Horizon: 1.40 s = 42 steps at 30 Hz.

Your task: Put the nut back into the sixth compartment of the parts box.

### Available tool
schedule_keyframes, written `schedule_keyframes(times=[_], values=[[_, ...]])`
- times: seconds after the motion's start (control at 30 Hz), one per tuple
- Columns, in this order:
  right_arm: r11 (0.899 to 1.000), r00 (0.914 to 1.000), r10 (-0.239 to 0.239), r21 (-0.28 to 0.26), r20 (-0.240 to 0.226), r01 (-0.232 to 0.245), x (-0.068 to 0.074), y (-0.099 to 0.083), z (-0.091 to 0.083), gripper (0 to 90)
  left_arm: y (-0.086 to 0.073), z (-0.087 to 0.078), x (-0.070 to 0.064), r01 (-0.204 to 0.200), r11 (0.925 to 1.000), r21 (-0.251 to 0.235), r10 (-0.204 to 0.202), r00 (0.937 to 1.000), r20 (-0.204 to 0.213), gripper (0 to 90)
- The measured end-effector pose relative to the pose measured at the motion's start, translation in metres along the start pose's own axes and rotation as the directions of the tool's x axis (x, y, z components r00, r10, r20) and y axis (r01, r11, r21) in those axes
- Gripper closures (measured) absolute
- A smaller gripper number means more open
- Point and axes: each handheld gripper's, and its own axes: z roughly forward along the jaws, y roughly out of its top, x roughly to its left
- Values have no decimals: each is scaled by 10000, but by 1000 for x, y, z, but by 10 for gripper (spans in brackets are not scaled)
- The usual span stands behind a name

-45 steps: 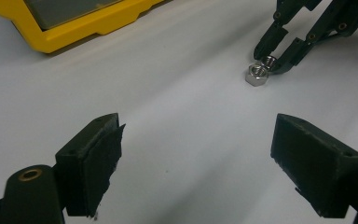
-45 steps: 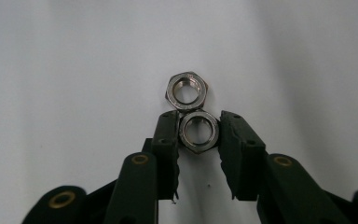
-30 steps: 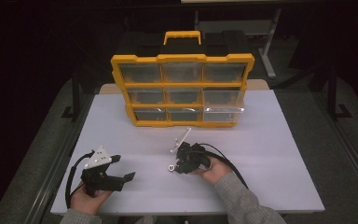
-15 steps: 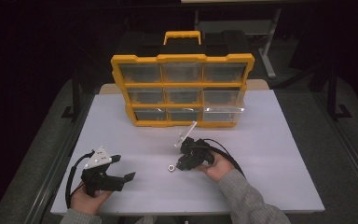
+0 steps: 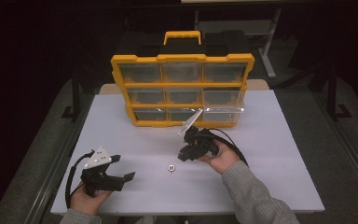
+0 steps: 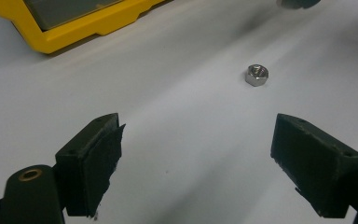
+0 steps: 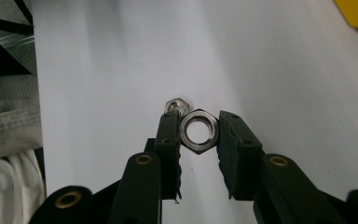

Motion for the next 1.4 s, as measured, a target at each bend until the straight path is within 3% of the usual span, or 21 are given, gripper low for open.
schedule_keyframes(times=[0.37, 0.53, 0.6, 0.8, 1.0, 1.23, 1.4], values=[[9996, 9997, -122, -250, 196, 127, 0, 12, -32, 692, 0, 0, 0, -76, 10000, 3, 76, 10000, -24, 160], [9993, 9998, 98, -350, 192, -91, -1, 17, -49, 692, 0, 0, 0, -101, 9999, -7, 101, 9999, -27, 160], [9985, 9993, -134, -523, 337, 152, -3, 19, -57, 692, 1, 0, 0, -121, 9999, 7, 121, 9999, -30, 160], [9977, 9978, -204, -637, 627, 244, -4, 26, -81, 692, 1, 0, 0, -137, 9999, -2, 137, 9999, -30, 160], [9946, 9972, 9, -1034, 746, 68, -7, 32, -107, 692, 0, 0, 0, -52, 10000, -43, 52, 10000, -17, 160], [9949, 9935, -77, -987, 1138, 190, -10, 41, -128, 692, 1, 0, 0, -38, 10000, -67, 38, 10000, -27, 160], [9933, 9931, 153, -1157, 1165, -17, -18, 45, -143, 692, 0, 0, 0, 31, 10000, -93, -31, 10000, -22, 160]])
